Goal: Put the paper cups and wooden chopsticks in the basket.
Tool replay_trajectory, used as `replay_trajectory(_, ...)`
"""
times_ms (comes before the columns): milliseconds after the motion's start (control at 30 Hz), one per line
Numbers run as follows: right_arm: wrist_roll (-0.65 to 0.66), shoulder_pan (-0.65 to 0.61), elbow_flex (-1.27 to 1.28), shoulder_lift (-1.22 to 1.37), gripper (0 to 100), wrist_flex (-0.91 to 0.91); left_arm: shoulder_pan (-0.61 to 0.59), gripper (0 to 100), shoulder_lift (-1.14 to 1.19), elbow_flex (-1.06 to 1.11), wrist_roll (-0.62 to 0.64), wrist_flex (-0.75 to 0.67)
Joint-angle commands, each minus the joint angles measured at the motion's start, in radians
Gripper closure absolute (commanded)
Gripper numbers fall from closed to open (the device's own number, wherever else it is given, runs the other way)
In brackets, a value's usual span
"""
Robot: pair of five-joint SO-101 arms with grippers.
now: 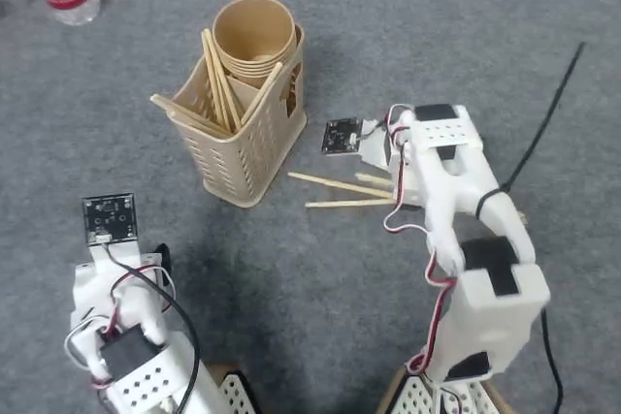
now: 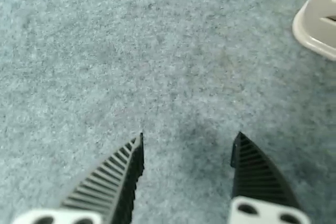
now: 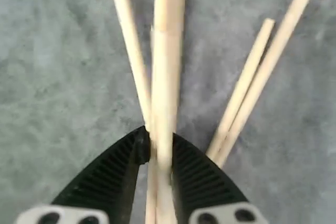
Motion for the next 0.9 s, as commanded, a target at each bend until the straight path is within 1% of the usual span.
replay_trajectory(0,0.005,-0.015,-0.089,-0.159,99.1,0.114,0.008,74,-0.018,-0.007,-0.009,-0.002)
replay_trajectory(300,-0.003,-0.068,-0.155,-0.432,99.1,0.268,0.008,74,-0.017,-0.007,-0.009,0.002)
replay_trajectory(533,-0.110,-0.074,-0.169,-0.476,99.1,0.262,0.006,74,-0.017,-0.007,-0.011,0.015)
replay_trajectory(667,-0.190,-0.110,-0.153,-0.463,99.1,0.234,0.005,74,-0.017,-0.007,-0.011,0.017)
replay_trajectory(867,-0.183,-0.104,0.064,-0.344,99.1,0.053,0.003,74,-0.017,-0.007,-0.011,0.028)
